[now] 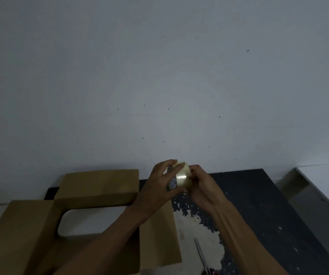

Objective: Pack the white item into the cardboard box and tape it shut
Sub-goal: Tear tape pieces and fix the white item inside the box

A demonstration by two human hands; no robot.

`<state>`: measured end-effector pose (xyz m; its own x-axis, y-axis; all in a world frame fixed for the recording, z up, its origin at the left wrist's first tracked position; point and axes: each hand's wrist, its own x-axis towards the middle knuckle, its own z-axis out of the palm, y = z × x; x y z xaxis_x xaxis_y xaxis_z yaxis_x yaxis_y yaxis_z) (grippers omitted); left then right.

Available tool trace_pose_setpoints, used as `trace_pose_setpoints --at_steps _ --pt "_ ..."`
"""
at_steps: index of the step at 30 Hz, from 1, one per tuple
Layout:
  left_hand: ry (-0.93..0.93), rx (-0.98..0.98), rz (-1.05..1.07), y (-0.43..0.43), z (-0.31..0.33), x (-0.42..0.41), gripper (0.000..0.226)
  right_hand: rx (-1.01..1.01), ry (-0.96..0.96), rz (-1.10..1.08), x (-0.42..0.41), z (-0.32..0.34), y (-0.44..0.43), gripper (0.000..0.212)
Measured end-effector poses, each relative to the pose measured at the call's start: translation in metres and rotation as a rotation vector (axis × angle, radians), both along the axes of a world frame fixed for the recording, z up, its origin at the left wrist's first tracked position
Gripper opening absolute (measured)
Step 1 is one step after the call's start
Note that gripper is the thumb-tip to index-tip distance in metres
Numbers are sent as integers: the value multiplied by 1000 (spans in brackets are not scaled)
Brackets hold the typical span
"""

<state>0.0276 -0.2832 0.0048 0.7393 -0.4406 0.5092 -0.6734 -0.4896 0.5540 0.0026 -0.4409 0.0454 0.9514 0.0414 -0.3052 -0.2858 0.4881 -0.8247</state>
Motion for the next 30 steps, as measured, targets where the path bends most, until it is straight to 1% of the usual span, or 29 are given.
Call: trace_pose_setpoints --at_steps 3,9,17,19,21,23,26,30 --pt "13 -3 5 0 1 -1 76 -12 9 6 0 -1 -1 18" --pt "45 -16 17 0 3 -3 77 16 1 6 0 -2 -3 26" --pt "103 -75 25 -1 4 -5 74 10 -55 32 -5 2 -4 26" --pt "125 -105 30 0 3 -4 72 -24 -74 57 -6 6 -5 26" --pt "134 -126 32 1 2 -4 69 -112 -93 51 -6 10 -4 28" --pt "129 -131 33 2 1 -4 66 -168 -122 29 -6 11 -1 22" --pt "127 -148 45 2 2 -4 66 -216 -166 -4 -6 11 2 14" --pt "93 -123 48 2 0 -5 66 -221 -171 -10 -6 8 4 12"
